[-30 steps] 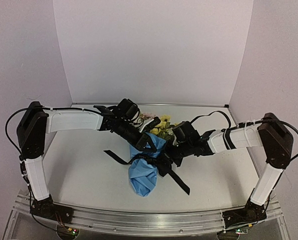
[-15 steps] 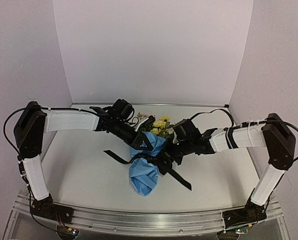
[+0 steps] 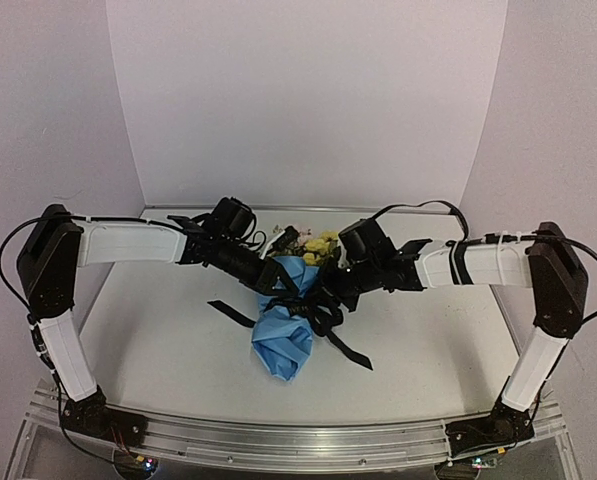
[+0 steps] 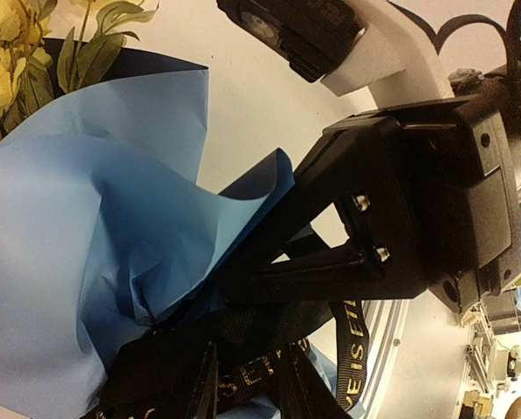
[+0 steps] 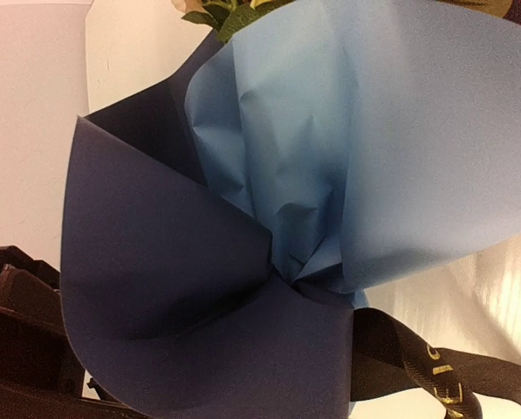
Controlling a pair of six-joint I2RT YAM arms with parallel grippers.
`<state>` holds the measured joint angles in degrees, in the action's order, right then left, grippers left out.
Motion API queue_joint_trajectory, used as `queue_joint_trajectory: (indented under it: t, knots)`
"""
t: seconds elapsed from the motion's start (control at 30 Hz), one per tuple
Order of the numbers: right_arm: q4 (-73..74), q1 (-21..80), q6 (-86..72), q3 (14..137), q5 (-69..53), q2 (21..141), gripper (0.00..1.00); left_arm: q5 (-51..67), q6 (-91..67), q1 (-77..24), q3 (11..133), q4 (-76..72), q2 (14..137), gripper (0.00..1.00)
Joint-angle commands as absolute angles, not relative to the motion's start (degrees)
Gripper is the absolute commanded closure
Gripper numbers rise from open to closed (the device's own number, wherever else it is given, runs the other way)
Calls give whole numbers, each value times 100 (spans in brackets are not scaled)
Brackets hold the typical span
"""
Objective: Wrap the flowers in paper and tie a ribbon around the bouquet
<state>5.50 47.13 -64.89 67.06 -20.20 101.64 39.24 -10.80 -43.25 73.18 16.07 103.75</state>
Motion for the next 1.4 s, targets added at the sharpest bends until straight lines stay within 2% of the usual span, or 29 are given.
queue_joint_trajectory:
  t: [0.0,0.43,0.73,1.17,1.37]
  knots:
    - [753,4681,-6144,7033,-1853,10323,97,3874,-1224,-4276,7235,1215,10083,74]
    - [1469,4299,-5329,7326,-1177,10502,100,3975,-1551,-4206,7140,685,10303,73]
    - [1618,4245,-5124,7419,-1526,10546,99,4036,-1655,-4201,7498,616,10685,73]
    - [1704,4245,-4986,7112,-1498,10084,70,4165,-1669,-4201,8029,767,11130,73]
    - [1910,4194,-4857,6904,-1076,9509,47,4191,-1656,-4201,8047,817,11138,73]
